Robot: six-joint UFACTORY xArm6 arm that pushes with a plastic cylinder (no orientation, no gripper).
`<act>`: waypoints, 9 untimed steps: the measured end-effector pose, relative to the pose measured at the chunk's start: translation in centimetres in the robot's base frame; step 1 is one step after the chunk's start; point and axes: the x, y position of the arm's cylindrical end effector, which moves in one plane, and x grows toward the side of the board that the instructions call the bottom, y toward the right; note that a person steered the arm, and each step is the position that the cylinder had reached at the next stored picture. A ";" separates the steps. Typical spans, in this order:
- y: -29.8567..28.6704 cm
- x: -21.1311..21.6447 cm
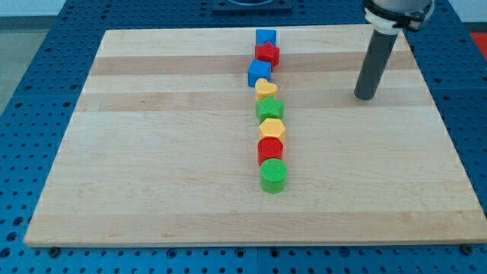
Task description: Separate blue cube from red star
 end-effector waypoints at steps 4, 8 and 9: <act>0.1 0.1; 0.0 0.6; 0.0 0.7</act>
